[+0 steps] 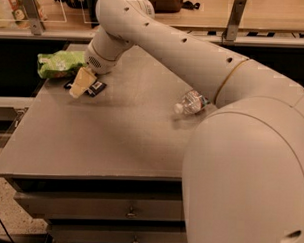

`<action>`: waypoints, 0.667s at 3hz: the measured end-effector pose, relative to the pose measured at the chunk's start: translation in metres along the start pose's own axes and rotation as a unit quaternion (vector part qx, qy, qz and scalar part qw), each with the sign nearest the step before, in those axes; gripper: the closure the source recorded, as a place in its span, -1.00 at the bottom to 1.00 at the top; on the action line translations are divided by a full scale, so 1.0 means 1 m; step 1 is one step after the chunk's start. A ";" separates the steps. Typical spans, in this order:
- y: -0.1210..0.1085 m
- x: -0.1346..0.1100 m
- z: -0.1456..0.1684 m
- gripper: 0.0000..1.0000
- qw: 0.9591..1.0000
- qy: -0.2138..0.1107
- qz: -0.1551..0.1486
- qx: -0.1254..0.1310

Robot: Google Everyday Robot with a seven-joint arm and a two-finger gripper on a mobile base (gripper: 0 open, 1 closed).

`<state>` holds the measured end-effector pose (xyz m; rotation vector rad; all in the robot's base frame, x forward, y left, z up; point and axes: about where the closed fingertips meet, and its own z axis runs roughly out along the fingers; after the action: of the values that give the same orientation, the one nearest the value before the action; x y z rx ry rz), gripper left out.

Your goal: Move rxbar blueberry near green rice chip bag

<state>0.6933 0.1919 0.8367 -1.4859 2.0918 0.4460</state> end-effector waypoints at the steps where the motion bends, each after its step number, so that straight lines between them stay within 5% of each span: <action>1: -0.002 0.001 -0.008 -1.00 1.000 0.006 -0.003 0.002; 2: -0.008 -0.003 -0.037 -1.00 1.000 0.010 -0.010 0.014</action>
Offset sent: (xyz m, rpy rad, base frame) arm 0.0016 -0.0202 0.0434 -0.0529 -0.0364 0.0224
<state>0.6928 0.1715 0.8682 -1.5005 2.0885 0.3943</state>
